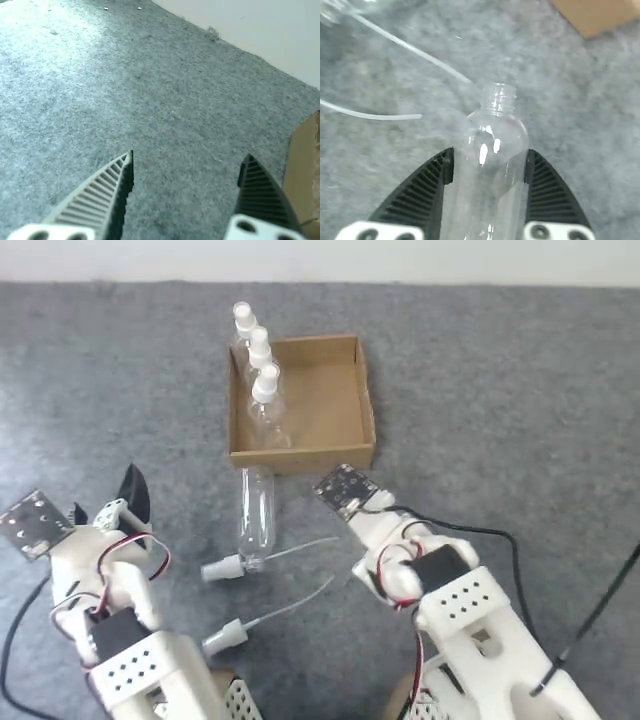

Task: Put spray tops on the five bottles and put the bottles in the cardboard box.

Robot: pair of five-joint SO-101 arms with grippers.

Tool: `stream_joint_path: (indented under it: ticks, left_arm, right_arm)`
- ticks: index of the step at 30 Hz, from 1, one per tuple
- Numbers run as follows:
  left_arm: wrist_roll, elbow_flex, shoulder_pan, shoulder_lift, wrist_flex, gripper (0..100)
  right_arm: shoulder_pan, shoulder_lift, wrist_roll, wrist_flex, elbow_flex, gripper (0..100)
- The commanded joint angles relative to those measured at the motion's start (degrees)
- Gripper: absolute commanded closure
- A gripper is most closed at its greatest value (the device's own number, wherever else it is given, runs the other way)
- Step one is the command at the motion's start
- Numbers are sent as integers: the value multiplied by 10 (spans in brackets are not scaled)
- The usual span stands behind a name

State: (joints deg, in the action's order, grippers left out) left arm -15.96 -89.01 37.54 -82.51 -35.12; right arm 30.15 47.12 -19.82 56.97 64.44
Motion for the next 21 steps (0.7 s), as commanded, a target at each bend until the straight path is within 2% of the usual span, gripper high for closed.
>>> stream_joint_path:
  ticks: [1, 5, 9, 16, 21]
  left_arm:
    - [2, 6, 1, -11, 15, 681]
    - [2, 6, 1, -11, 15, 681]
    - [2, 6, 1, -11, 15, 681]
    - [2, 6, 2, -11, 15, 681]
    - [2, 6, 2, -11, 15, 681]
  right_arm:
    - [-55, -3, -34, 7, -37, 883]
    - [-88, -3, -38, 0, -37, 884]
    - [-93, -4, -40, 6, -39, 879]
    - [-93, -4, -100, 43, -47, 877]
    - [-89, -4, -107, 66, -50, 790]
